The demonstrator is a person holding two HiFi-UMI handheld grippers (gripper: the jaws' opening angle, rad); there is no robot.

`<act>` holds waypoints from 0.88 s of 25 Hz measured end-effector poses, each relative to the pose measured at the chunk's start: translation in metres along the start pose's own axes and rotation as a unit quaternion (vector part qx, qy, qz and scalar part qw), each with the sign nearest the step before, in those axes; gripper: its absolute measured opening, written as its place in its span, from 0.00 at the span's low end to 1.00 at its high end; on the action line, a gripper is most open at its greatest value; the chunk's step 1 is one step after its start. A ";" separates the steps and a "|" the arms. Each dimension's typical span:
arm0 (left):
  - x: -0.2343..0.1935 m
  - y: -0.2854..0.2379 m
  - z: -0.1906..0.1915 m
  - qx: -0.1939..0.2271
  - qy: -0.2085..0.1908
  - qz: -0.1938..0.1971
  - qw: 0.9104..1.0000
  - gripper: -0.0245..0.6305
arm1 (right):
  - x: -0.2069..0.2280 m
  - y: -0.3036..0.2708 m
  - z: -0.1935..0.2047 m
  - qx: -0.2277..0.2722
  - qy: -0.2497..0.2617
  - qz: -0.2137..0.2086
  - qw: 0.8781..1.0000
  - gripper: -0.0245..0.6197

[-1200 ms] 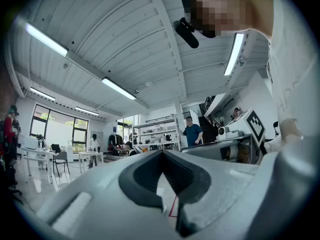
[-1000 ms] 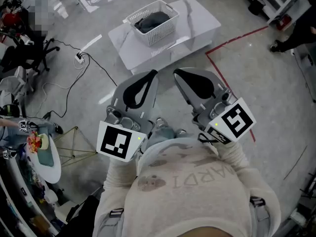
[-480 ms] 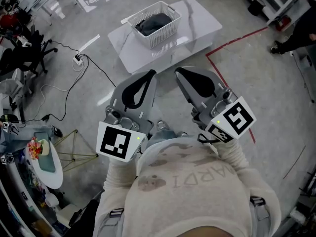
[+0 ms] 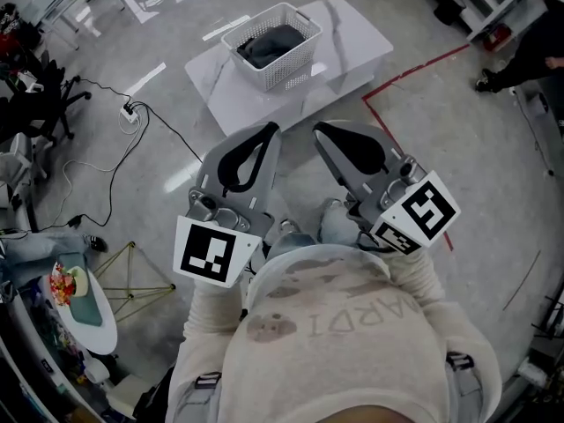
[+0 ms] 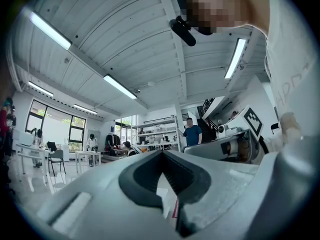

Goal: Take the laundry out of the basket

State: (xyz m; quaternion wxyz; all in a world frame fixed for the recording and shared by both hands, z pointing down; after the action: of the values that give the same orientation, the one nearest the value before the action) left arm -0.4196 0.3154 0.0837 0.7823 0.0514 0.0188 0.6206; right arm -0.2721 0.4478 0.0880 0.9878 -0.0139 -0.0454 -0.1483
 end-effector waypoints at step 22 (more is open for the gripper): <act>-0.043 -0.119 0.019 -0.031 -0.010 -0.080 0.996 0.04 | 0.157 -0.045 -0.009 0.009 -0.004 -0.076 0.997 0.08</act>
State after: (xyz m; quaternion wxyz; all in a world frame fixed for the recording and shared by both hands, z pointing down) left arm -0.3124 0.2462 0.0892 0.8307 0.0316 -0.0041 0.5558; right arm -0.1352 0.3590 0.0941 0.9737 -0.0021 -0.0513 -0.2221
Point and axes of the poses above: the fingertips, and each gripper's own axes: y backward along the fingers, x to its right, z out of its underside, the point moved 10 cm from there along y, backward along the fingers, and after that the axes turned 10 degrees about -z, right-handed, at the moved point
